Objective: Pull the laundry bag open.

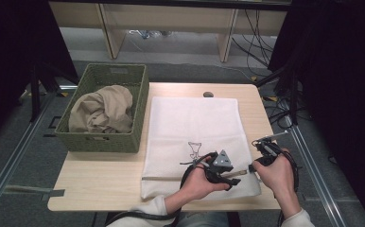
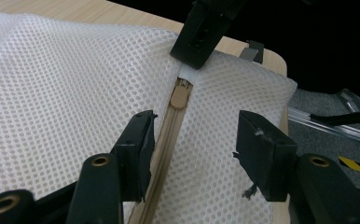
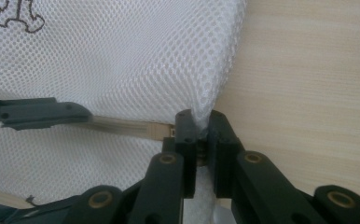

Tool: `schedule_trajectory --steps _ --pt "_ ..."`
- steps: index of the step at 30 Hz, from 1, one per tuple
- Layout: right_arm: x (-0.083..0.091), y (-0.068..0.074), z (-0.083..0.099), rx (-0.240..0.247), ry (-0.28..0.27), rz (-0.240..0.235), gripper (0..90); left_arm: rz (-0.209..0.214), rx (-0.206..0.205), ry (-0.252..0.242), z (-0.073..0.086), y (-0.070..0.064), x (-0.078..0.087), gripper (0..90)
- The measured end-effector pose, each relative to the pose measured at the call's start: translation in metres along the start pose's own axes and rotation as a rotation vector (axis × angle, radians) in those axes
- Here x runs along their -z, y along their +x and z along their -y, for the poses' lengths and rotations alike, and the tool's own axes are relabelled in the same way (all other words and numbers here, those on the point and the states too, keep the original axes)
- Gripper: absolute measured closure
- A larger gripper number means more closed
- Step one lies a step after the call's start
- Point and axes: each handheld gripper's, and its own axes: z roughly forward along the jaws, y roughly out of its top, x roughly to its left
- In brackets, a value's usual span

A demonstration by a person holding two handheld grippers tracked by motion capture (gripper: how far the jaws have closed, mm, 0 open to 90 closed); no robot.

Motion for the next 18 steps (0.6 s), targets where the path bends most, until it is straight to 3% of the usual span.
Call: schedule_trajectory --steps 2,3,5,6,9,14,16,18 --pt "0.0 0.0 0.0 0.008 -0.007 0.0 84.7 0.004 -0.001 -0.003 -0.002 0.0 -0.004 47.0" --pt "0.001 0.004 0.001 -0.026 -0.002 -0.001 84.7 0.004 -0.002 -0.003 -0.003 0.0 -0.005 47.1" --pt "0.001 0.005 0.001 -0.03 -0.005 -0.002 84.7 -0.015 -0.022 0.002 -0.004 0.001 -0.009 47.4" --pt "0.001 0.005 0.001 -0.017 -0.005 0.018 84.7 -0.017 -0.029 0.004 -0.005 0.002 -0.011 47.4" --pt "0.001 0.005 0.001 0.013 0.001 0.006 84.7 -0.018 -0.036 -0.002 -0.006 0.001 -0.016 48.3" --pt "0.002 0.008 0.002 -0.011 -0.007 0.005 84.7 -0.006 -0.028 0.001 -0.006 0.0 -0.024 49.9" --pt "0.002 0.006 0.002 0.027 -0.012 0.018 84.7 0.0 -0.025 0.004 -0.007 0.0 -0.026 50.7" --pt "0.002 0.007 0.002 0.02 -0.011 0.008 84.6 -0.001 -0.03 0.012 -0.008 0.0 -0.028 51.3"
